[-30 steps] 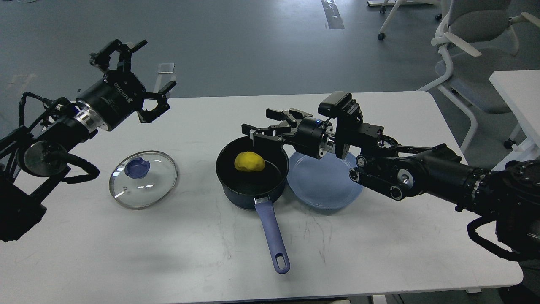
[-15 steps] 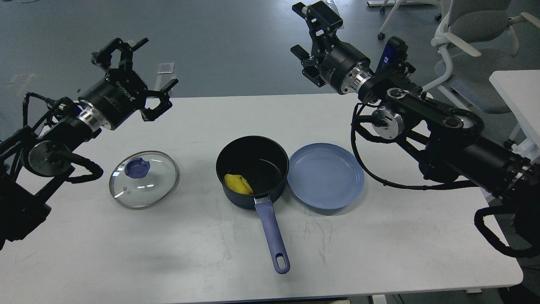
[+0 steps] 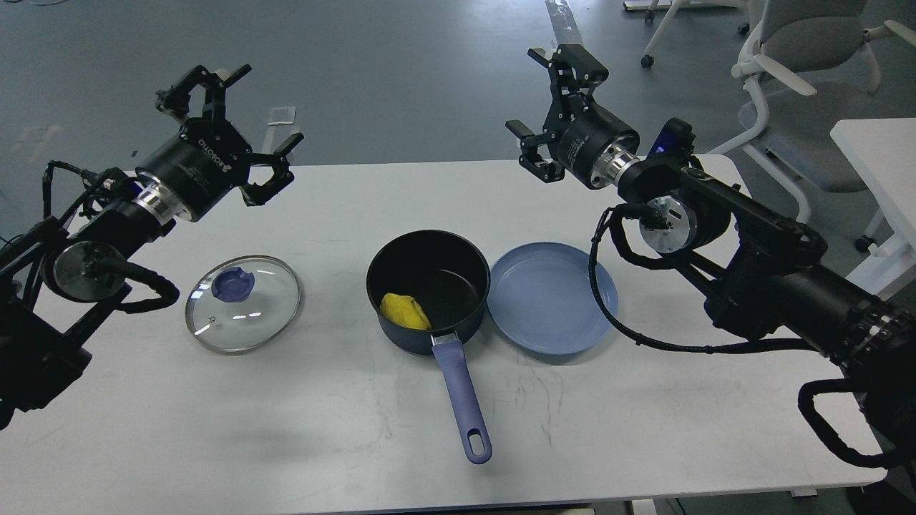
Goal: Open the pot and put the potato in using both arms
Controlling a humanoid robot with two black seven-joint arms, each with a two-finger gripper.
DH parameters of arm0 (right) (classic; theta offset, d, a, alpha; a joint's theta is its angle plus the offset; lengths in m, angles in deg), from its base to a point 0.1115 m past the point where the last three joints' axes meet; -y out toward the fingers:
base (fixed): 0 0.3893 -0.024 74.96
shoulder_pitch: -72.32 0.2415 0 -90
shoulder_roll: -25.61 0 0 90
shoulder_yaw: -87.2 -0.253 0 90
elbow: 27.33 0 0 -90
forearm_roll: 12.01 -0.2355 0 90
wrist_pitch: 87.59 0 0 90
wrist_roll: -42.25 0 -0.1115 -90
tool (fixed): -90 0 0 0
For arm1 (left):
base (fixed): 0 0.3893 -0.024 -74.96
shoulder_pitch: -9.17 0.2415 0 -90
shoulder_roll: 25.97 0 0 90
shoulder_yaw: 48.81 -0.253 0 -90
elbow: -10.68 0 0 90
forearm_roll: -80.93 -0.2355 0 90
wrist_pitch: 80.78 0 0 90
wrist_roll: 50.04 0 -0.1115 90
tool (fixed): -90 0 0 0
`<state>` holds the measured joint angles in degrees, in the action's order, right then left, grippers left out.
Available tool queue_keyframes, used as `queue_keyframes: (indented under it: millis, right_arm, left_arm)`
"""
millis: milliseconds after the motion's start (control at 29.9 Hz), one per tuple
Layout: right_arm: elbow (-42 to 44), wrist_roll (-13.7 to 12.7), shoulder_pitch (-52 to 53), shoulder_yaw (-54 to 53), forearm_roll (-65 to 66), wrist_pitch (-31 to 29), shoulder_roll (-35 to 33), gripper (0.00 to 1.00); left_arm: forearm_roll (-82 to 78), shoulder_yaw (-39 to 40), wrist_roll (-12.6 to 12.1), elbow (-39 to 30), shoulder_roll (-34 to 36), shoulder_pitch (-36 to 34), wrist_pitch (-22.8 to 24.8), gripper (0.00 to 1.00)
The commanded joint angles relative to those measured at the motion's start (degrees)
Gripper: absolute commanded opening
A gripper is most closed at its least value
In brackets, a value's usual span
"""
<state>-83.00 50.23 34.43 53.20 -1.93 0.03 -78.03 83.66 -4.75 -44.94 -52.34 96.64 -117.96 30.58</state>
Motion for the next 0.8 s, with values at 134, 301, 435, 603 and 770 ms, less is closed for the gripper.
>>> queue_keyframes:
  millis: [134, 301, 435, 603, 770]
  right_arm:
    - [-0.1, 0.0, -1.7, -1.8, 0.0, 0.1, 0.0, 1.00]
    - [-1.2, -0.4, -2.7, -1.9, -0.1, -0.4, 0.0, 1.00]
    - [-1.9, -1.2, -3.4, -2.5, -0.9, -0.7, -0.1, 1.00]
    - [-2.2, -4.6, -4.2, -4.6, -5.5, -1.0, 0.0, 1.00]
    - [-2.2, -4.4, -4.2, -4.1, -6.0, -1.1, 0.5, 1.00]
  left_arm:
    - [0.0, 0.1, 0.2, 0.0, -0.3, 0.4, 0.0, 0.98]
    - [0.3, 1.1, 0.2, 0.0, -0.7, 1.3, -0.3, 0.98]
    - [0.2, 2.2, 0.1, 0.0, -1.1, 2.8, -0.3, 0.98]
    - [0.1, 2.2, 0.1, 0.0, -0.8, 3.0, -0.1, 0.98]
    - [0.0, 2.8, 0.1, 0.0, -0.9, 3.0, 0.0, 0.98]
